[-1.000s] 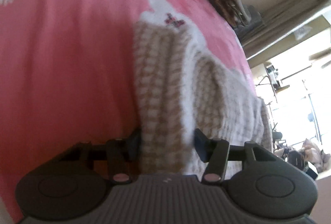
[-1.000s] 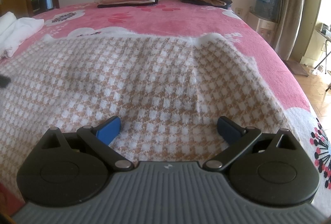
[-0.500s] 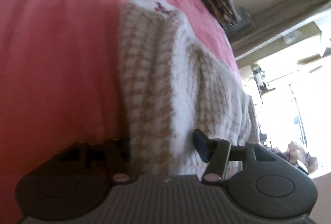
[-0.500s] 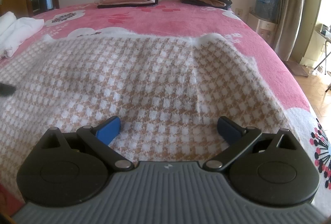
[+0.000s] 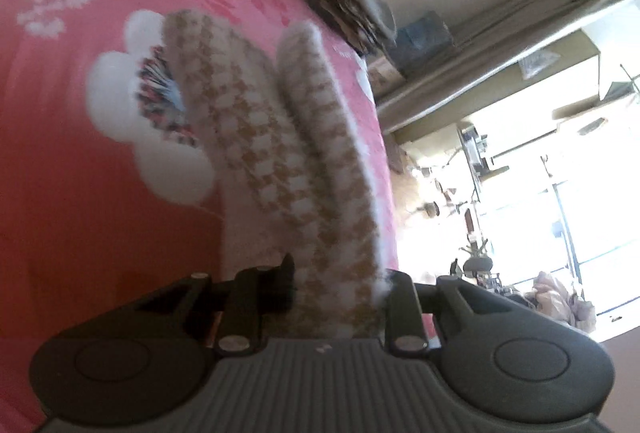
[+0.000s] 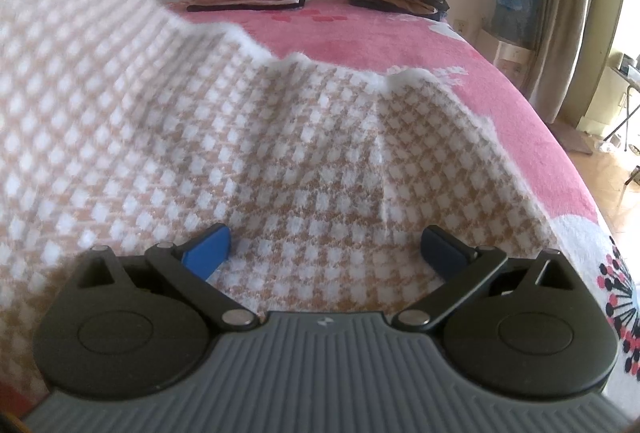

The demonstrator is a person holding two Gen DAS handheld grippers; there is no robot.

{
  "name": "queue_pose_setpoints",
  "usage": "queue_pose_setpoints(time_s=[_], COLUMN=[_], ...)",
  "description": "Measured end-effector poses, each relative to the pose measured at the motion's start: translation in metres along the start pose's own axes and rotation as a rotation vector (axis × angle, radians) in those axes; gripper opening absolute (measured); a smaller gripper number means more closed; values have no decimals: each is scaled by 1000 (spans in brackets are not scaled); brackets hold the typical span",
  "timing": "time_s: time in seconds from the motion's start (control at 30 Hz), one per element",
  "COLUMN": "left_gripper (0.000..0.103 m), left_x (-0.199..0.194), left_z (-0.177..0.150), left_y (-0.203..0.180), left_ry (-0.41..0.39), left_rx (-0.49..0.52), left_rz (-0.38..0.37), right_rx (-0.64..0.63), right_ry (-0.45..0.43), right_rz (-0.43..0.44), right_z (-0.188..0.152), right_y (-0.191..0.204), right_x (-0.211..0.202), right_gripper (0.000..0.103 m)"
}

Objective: Fold clothes

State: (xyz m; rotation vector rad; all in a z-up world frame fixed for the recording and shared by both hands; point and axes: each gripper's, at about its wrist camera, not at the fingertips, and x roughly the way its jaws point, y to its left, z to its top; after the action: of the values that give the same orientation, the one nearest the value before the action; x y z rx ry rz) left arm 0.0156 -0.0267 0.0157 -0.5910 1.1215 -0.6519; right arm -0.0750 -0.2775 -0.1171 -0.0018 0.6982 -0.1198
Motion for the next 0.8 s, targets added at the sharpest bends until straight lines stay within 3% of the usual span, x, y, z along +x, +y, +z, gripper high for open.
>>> queue_pose_setpoints(time_s=[0.33,0.4,0.47,0.57,0.63,0.7,0.8], left_gripper=[28,30,34,46,62,74,83], left_x=[72,93,117,164,194,220,249], left_z=[11,9,10,11,9,3,-12], left_y=[-88,-104,-115,-132,-147,-159,-169], left_ry=[100,150,217,353,431,516,664], left_rx=[72,109,141,193,280,379,538], left_rz=[165,232,305,449,522,574,591], right_rx=[49,98,229,522,680,702,592], right_ry=[52,76,80,77,42,-50,-161], right_rz=[19,-11,-3,57,82,138,211], right_z=[14,20,21,14,5,3,3], right_y=[-13,-27,-54,-108,-137,-148,-138], right_x=[-3,-12,-28,-50,-67,-93,-133], right_gripper=[101,100,100,100,99,99,99])
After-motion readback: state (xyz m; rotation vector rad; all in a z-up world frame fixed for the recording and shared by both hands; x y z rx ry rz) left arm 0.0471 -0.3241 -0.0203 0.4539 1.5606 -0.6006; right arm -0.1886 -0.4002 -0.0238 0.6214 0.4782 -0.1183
